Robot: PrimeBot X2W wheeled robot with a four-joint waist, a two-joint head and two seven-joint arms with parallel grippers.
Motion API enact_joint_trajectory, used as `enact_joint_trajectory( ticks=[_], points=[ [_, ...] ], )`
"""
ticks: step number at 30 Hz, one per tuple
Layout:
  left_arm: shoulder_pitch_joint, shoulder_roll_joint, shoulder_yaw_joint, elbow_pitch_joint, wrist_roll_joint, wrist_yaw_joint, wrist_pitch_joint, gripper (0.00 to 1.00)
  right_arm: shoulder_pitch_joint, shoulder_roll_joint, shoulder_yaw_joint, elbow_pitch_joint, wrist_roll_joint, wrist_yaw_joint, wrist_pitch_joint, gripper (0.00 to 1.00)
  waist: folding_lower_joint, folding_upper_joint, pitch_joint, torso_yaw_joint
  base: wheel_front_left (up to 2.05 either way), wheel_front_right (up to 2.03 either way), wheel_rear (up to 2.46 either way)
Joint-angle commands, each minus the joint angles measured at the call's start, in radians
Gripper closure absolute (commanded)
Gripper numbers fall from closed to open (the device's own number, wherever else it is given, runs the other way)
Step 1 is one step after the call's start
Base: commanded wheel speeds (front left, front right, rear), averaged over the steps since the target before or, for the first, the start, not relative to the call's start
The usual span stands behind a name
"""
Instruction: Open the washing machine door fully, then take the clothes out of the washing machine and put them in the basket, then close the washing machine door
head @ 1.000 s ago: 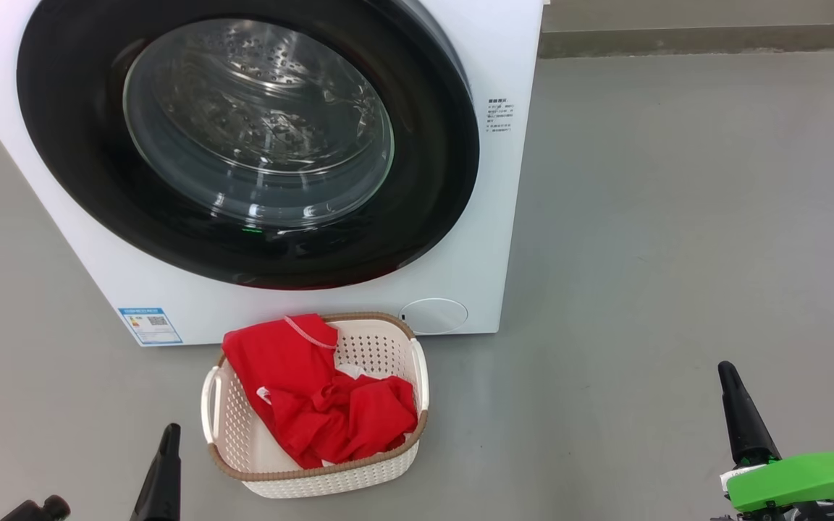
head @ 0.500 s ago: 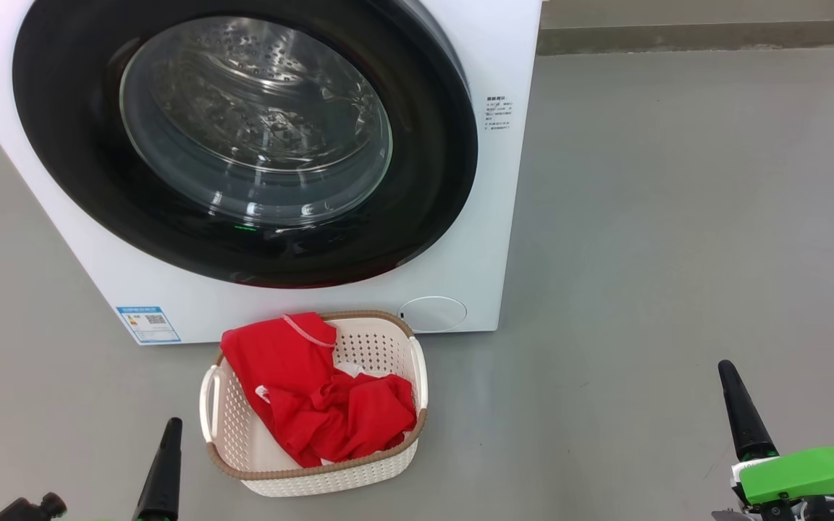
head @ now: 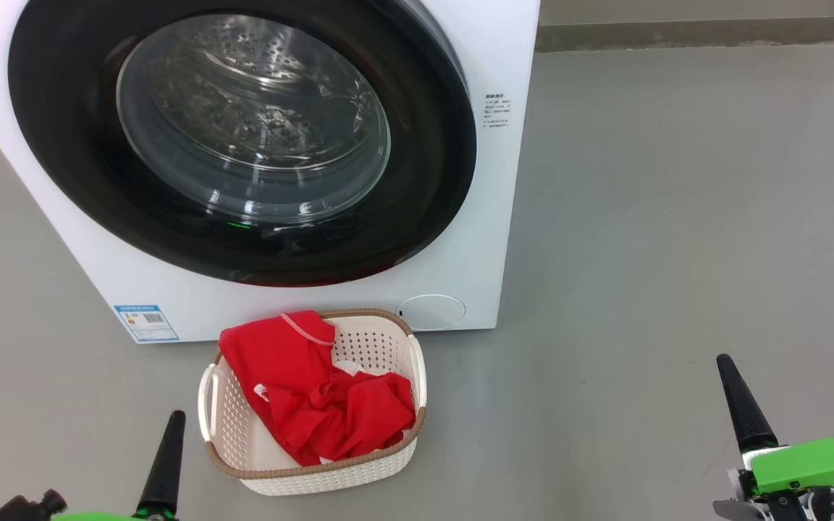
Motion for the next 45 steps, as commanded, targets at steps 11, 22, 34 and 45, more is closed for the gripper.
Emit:
enact_joint_trajectory(
  ticks=[11, 22, 34, 45],
  points=[
    [-0.057, 0.007, 0.032, -0.009, -0.140, -0.006, 0.037, 1.00, -0.070, -0.019, 0.010, -0.009, 0.123, -0.001, 0.038, 1.00, 0.0000, 0.0000, 0.004, -0.002, 0.00, 0.00, 0.00],
    [-0.072, 0.007, 0.035, 0.002, -0.266, -0.007, 0.068, 1.00, -0.087, -0.021, 0.007, 0.004, 0.232, -0.001, 0.071, 1.00, -0.0001, 0.0000, 0.007, -0.004, 0.00, 0.00, 0.00],
    [-0.082, 0.007, 0.037, 0.008, -0.346, -0.007, 0.088, 1.00, -0.098, -0.022, 0.005, 0.013, 0.300, -0.001, 0.092, 1.00, -0.0001, 0.0000, 0.010, -0.005, 0.00, 0.00, 0.00],
    [-0.082, 0.007, 0.037, 0.008, -0.346, -0.007, 0.088, 1.00, -0.098, -0.022, 0.004, 0.013, 0.300, -0.001, 0.092, 1.00, -0.0001, 0.0000, 0.010, -0.005, 0.00, 0.00, 0.00]
  ],
)
